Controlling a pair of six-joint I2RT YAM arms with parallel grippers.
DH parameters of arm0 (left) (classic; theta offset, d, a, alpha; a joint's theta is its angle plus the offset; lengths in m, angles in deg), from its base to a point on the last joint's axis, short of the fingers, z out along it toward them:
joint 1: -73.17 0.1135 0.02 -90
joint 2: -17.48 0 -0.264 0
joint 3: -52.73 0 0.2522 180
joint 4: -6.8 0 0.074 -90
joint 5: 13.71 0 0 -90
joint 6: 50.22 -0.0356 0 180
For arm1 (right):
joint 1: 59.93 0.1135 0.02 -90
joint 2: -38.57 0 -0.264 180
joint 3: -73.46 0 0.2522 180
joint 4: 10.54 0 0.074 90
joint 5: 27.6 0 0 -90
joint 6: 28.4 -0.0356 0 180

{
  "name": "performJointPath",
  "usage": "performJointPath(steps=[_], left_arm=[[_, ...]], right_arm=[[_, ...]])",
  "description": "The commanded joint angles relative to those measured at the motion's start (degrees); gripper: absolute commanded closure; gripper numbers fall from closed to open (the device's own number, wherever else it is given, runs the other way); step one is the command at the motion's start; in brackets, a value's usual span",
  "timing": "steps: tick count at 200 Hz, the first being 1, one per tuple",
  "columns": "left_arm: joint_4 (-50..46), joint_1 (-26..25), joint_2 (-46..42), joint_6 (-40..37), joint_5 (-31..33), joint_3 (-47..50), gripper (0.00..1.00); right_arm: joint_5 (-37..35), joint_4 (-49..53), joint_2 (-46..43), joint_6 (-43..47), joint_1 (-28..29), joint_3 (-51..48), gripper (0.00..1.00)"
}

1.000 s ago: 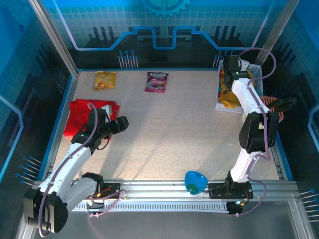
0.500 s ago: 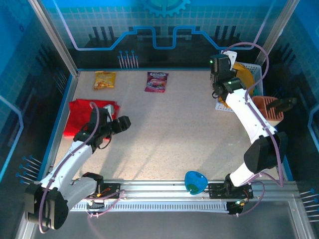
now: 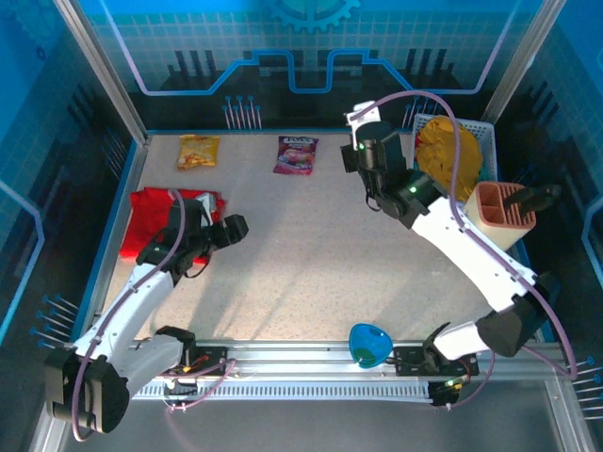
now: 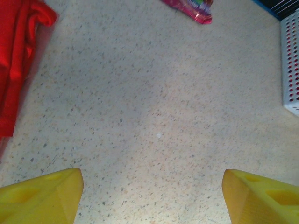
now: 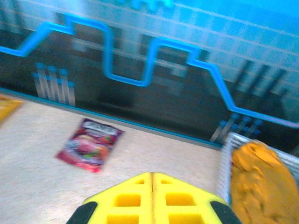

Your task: Fold and stack the t-shirts

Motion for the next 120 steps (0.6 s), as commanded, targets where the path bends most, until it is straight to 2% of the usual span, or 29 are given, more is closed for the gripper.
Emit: performJointPath(steps=[1,13,27,38,42,52,56,80,97,120], left_arm=[[-1.3,0.3,-0.4,-0.6,-2.0,-3.1,0.21],[-0.6,0.3,0.0,-0.1,-2.9,-3.3,0.21],[0.0,0.3,0.6,0.3,-3.4,-2.9,0.21],[0.5,0.3,1.1,0.6,-3.5,-2.1,0.21],[0.8,0.3,1.3,0.7,-3.6,-1.8,0.22],[1.1,0.3,1.8,0.9,-3.9,-1.1,0.22],[1.1,0.3,1.9,1.0,-4.0,-0.7,0.22],[1.4,0.3,2.1,1.3,-5.0,0.6,0.22],[1.7,0.2,1.9,1.7,-5.5,1.5,0.22],[1.9,0.2,1.8,2.0,-6.0,2.4,0.22]], right_arm=[[7.0,2.5,-1.4,2.7,1.8,1.4,1.00],[3.0,5.0,-0.7,0.7,1.9,2.0,1.00],[-2.1,9.3,1.1,-2.6,-0.2,2.7,0.85],[-3.9,14.5,3.2,-7.1,-3.3,4.1,0.81],[-3.9,16.5,4.0,-8.9,-4.6,4.7,0.75],[-2.9,20.2,5.7,-12.0,-8.0,5.5,0.45],[-2.7,21.1,6.2,-13.0,-9.4,5.4,0.36],[-1.2,22.6,8.4,-17.3,-16.6,3.5,0.09],[-0.1,22.6,9.6,-19.2,-20.8,1.4,0.00],[3.1,23.1,12.2,-22.0,-26.9,-1.0,0.00]])
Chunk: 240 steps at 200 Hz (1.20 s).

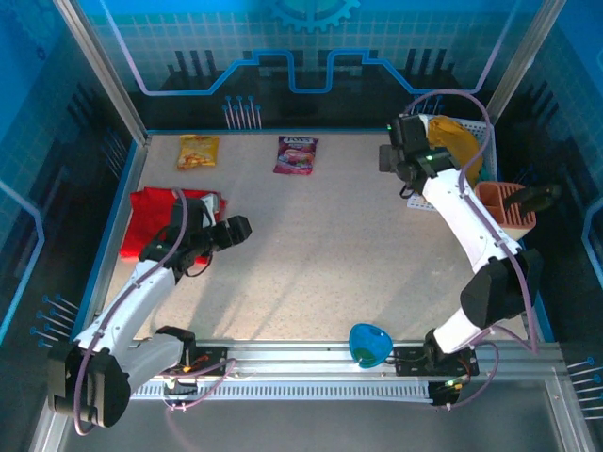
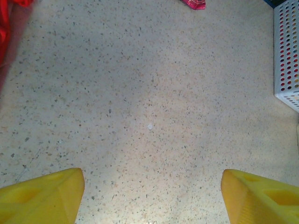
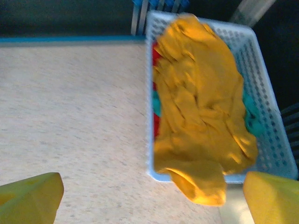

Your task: Fold and stack the t-shirts

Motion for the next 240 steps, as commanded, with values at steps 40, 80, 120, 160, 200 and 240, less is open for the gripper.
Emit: performJointPath(steps=[40,80,120,160,200,240], left_arm=[[1.7,0.1,0.3,1.8,-2.6,1.9,0.22],[1.9,0.1,0.7,2.0,-3.0,1.6,0.22],[1.2,0.0,0.3,1.8,-2.9,2.1,0.22],[1.8,0.0,0.3,2.5,-2.8,2.6,0.23],[2.0,0.0,0.6,3.0,-3.0,2.4,0.23],[2.1,-0.3,1.0,3.3,-3.4,2.3,0.23]], right_arm=[[1.6,3.3,6.1,-9.9,-9.5,-6.2,0.00],[3.6,0.3,9.3,-10.8,-12.0,-9.4,0.05],[7.3,-3.0,10.3,-10.7,-15.2,-11.8,0.20],[7.4,-4.7,9.2,-10.3,-15.5,-13.6,0.51],[6.7,-8.0,5.0,-11.5,-14.3,-16.7,0.94],[1.4,-15.6,-0.6,-9.3,-9.4,-20.1,1.00]])
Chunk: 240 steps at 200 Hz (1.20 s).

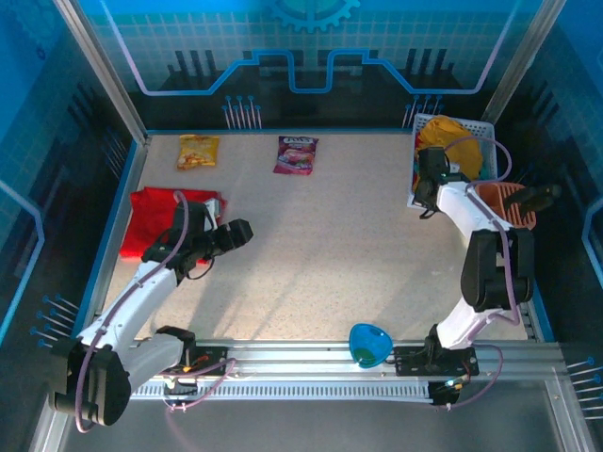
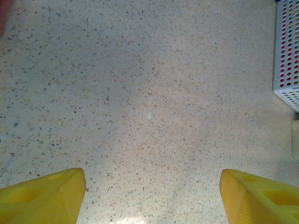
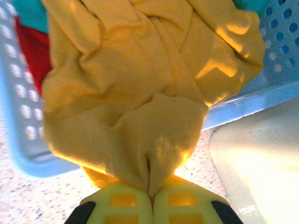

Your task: Fold and stack the t-shirts

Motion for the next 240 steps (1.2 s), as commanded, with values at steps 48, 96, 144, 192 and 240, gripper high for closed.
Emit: performJointPath(steps=[48,96,144,192,240], left_arm=[[0.7,-0.5,0.3,1.0,-1.4,0.4,0.24],[2.2,-0.5,0.5,1.8,-2.0,0.8,0.24],[3.7,-0.5,1.8,2.3,-2.9,0.9,0.24],[3.2,-0.5,1.3,2.1,-2.7,1.1,0.24],[4.0,-0.5,1.3,2.9,-3.2,0.8,0.23]], right_arm=[[-16.6,-16.2,-13.6,6.5,10.2,-2.6,1.00],[-14.0,-21.5,-20.7,9.7,11.1,-2.2,1.00],[-2.2,-32.8,-22.9,18.0,15.3,-4.4,1.00],[-1.0,-27.5,-18.5,23.6,20.7,6.7,1.00],[5.1,-16.1,-12.0,36.0,33.2,26.3,1.00]])
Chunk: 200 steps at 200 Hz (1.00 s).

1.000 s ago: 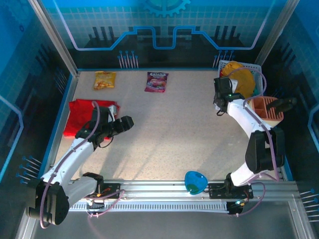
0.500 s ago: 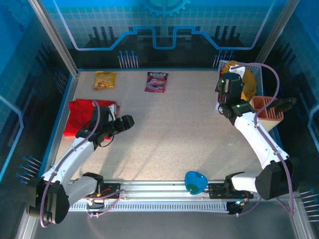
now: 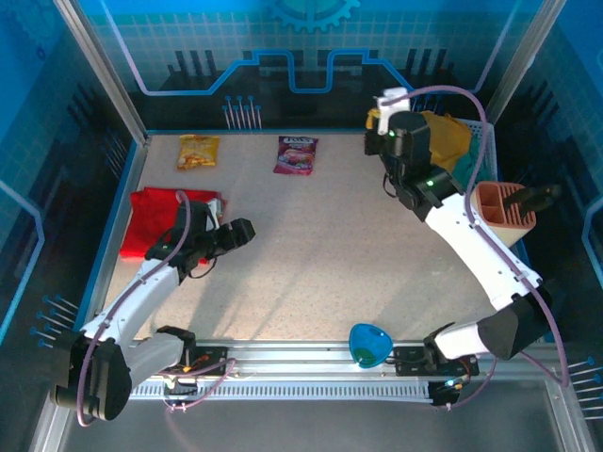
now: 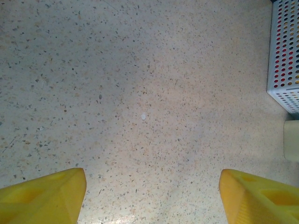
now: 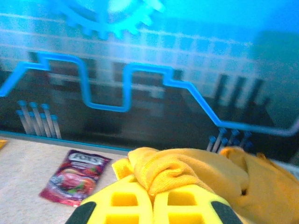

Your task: Fold and stack the t-shirts

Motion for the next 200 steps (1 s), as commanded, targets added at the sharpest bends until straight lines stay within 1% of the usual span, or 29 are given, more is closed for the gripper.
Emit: performJointPath(steps=[1,31,42,56,68,84,107,125,137,149,159,189,200], left_arm=[[1.5,-0.3,-0.5,1.0,-1.7,0.1,0.23],[1.0,-0.2,-0.3,0.6,-1.2,-1.2,0.23],[0.2,-0.2,-0.2,0.1,-0.7,-2.0,0.22],[-0.5,0.0,-0.2,-0.3,-0.3,-2.8,0.22],[-1.2,0.1,-0.2,-0.4,-0.3,-3.5,0.22],[-2.6,0.3,-0.6,-0.8,0.3,-3.9,0.22],[-5.2,0.5,-1.2,-2.1,2.1,-4.3,0.22],[-6.7,0.5,-1.1,-3.0,3.9,-4.0,0.22],[-6.8,0.6,-1.0,-3.2,4.4,-3.6,0.22],[-6.6,0.6,-0.7,-3.2,4.5,-3.6,0.23],[-6.6,0.6,-0.5,-3.1,4.4,-3.8,0.24],[-5.8,0.6,0.6,-3.1,5.0,-4.2,0.26],[-5.5,0.6,1.5,-3.2,5.4,-4.6,0.27]], right_arm=[[4.6,4.1,2.1,9.2,7.7,9.9,1.00],[7.0,10.8,8.7,14.7,20.6,20.8,1.00],[5.2,12.2,11.4,16.3,25.7,23.3,1.00],[1.7,11.4,14.1,16.9,30.7,23.2,1.00],[0.1,11.3,15.8,14.6,32.5,21.3,1.00],[1.4,12.3,16.7,7.8,32.3,16.8,1.00],[-3.8,10.9,14.9,1.4,32.1,6.9,1.00],[-4.4,12.3,11.8,-3.1,30.4,0.8,1.00],[-0.8,12.5,8.2,-5.0,28.7,-4.0,1.00],[2.9,11.6,4.4,-4.9,27.0,-9.7,0.96],[3.8,11.2,1.3,-5.9,25.2,-14.4,0.93],[7.4,12.5,-6.9,-11.2,17.5,-24.6,0.94],[9.8,11.7,-9.6,-12.5,15.1,-27.6,0.94]])
